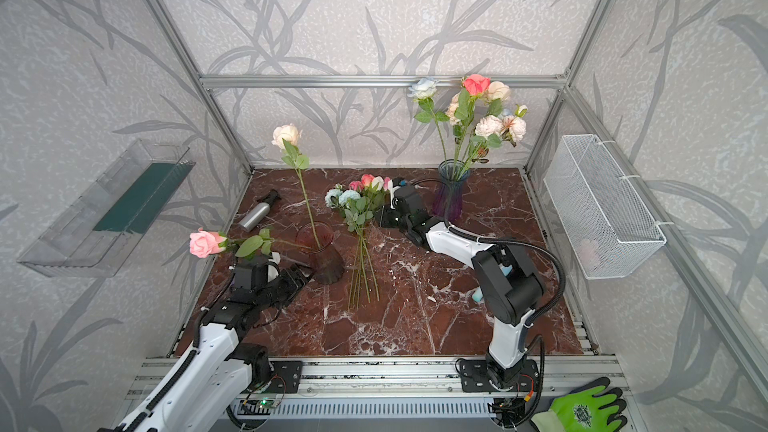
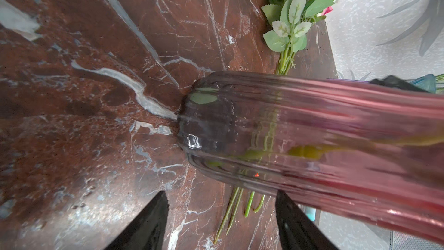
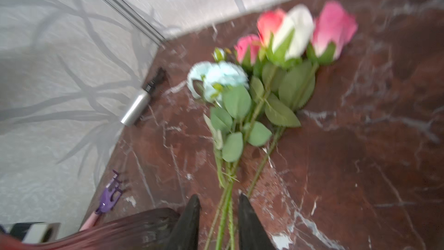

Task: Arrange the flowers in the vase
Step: 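Open the right gripper and return it to the bunch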

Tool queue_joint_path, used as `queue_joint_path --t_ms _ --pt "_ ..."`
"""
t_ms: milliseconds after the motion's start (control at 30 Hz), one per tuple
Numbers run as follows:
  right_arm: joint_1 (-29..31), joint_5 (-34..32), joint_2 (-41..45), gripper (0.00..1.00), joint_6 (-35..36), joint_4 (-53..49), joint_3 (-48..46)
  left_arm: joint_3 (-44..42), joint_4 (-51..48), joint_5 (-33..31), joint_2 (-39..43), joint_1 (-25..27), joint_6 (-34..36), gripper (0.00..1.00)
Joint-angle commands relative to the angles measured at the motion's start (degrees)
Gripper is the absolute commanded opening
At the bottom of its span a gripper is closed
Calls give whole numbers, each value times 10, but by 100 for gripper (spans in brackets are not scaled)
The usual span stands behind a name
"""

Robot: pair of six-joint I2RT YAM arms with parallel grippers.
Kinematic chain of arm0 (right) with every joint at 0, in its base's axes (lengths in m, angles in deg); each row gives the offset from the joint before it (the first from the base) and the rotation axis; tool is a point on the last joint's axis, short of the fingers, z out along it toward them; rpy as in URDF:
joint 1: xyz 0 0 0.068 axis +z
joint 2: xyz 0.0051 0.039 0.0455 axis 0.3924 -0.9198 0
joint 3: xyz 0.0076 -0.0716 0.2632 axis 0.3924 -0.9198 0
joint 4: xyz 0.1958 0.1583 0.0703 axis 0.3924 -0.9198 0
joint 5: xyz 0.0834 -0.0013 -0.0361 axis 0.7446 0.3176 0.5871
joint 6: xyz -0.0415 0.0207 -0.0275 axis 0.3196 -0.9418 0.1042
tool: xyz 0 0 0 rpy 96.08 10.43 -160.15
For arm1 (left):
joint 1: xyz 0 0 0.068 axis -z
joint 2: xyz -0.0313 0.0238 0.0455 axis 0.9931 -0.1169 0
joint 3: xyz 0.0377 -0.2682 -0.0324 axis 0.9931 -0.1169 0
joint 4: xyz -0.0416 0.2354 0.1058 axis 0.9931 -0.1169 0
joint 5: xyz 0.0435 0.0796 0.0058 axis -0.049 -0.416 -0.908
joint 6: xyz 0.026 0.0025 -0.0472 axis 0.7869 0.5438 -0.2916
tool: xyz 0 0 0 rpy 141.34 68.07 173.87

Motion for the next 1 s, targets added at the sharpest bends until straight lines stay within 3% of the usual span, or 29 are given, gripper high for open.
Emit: queue_joint_path --t_ms 0,400,667,967 --pt "10 54 -48 29 -35 -34 48 0 40 -18 -18 7 1 72" --pt "33 42 -139 36 -15 -114 139 13 87 -58 -67 10 8 75" --pt "43 -2 -163 31 16 -170 180 48 93 -68 -95 9 22 76" --pt "52 -16 -184 28 35 -197 208 45 -3 -70 19 8 18 76"
